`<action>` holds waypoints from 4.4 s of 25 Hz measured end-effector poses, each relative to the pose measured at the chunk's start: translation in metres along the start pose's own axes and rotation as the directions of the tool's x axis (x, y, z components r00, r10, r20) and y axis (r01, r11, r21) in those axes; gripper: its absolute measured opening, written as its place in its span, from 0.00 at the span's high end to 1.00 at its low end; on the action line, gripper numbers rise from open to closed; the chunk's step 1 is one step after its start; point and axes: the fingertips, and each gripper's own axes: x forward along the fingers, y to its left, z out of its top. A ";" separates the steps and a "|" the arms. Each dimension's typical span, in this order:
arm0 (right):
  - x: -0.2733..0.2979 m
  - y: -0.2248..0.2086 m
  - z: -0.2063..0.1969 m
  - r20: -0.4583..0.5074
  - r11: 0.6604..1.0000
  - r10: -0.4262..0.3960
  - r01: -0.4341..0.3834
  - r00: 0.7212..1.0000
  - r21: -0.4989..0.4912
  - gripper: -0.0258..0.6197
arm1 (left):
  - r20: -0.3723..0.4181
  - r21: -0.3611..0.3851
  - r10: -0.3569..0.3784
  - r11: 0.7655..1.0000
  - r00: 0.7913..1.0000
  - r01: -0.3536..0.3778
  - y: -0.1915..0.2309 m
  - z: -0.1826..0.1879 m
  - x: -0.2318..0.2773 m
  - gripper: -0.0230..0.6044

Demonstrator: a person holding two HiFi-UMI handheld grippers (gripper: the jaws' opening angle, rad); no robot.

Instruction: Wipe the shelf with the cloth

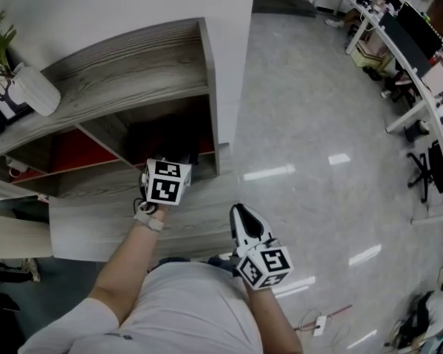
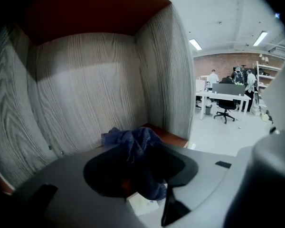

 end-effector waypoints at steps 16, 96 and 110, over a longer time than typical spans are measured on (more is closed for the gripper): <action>-0.001 0.004 -0.003 -0.013 1.000 0.006 -0.006 1.000 0.010 0.90 | 0.006 0.309 0.048 0.950 0.999 -0.047 -0.017 -0.008 -0.002 0.71; 0.063 0.047 -0.022 -0.155 0.964 0.264 -0.266 0.952 0.009 0.90 | 0.000 0.688 0.571 0.596 0.821 -0.415 0.098 -0.029 -0.080 0.86; 0.066 0.050 -0.009 -0.140 0.956 0.289 -0.293 0.947 -0.007 0.90 | 0.254 0.633 0.672 0.428 0.695 -0.645 0.131 0.106 -0.158 0.86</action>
